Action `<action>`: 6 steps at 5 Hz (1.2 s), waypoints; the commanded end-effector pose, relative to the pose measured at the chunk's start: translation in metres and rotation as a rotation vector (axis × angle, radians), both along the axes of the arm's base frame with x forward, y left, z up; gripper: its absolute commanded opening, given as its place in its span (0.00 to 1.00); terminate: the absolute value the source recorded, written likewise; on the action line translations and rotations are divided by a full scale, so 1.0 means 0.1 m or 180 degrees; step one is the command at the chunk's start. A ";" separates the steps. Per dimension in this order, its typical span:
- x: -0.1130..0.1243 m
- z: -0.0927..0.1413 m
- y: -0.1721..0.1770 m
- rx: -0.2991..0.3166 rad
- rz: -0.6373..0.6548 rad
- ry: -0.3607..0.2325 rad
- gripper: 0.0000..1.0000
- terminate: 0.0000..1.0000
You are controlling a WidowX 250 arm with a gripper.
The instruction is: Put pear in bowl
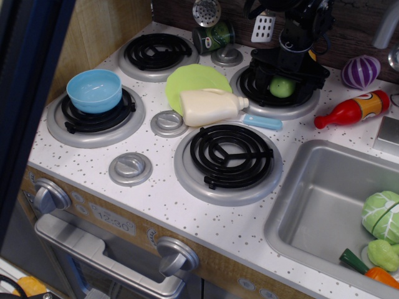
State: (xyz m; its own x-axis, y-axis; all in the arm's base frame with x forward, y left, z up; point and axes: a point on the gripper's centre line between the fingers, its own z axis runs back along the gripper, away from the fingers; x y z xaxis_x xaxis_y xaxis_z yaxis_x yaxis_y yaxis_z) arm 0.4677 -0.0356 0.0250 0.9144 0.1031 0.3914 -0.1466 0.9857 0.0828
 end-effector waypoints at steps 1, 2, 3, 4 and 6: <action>0.09 0.16 0.09 0.0065 0.0076 -0.0214 0.00 0.00; 0.01 0.23 0.06 0.0108 0.0161 -0.0199 0.00 0.00; -0.09 0.35 0.10 0.0194 0.0213 -0.0164 0.00 0.00; -0.36 0.58 0.26 0.0527 0.0377 -0.0157 0.00 0.00; -0.87 0.84 1.01 0.0861 0.0411 -0.0028 0.00 0.00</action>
